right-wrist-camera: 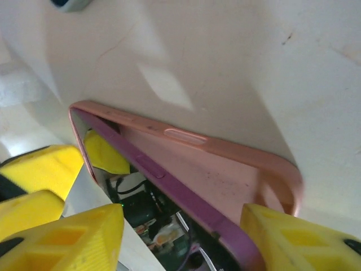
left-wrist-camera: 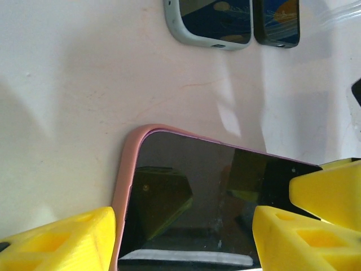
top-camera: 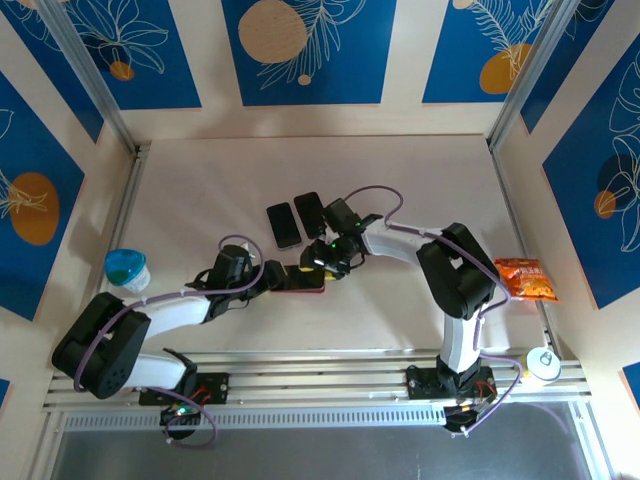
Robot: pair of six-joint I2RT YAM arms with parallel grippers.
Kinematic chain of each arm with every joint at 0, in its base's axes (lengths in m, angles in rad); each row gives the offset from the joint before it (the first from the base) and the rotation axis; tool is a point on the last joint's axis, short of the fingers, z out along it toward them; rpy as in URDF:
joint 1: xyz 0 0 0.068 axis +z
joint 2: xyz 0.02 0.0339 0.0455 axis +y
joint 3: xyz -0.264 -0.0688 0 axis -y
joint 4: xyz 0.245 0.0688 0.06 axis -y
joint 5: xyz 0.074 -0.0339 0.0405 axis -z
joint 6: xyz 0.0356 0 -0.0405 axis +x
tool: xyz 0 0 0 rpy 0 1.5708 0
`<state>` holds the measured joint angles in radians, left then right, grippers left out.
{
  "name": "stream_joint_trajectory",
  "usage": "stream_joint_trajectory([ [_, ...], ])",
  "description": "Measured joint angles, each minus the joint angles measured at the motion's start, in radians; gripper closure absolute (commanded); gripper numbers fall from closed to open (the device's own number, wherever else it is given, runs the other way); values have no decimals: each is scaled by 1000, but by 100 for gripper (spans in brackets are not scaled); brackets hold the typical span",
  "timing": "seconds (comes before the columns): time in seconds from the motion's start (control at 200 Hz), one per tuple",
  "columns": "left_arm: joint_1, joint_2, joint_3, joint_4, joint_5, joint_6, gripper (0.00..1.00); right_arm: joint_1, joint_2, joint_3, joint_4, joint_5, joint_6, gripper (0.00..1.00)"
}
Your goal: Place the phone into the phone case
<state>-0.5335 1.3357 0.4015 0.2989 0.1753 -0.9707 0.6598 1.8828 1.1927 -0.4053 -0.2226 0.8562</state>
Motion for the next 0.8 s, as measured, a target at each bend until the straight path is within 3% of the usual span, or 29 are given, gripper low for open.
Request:
stream_joint_trajectory([
  [0.8,1,0,51,31,34,63,34,8,106,232,-304,123,2,27],
])
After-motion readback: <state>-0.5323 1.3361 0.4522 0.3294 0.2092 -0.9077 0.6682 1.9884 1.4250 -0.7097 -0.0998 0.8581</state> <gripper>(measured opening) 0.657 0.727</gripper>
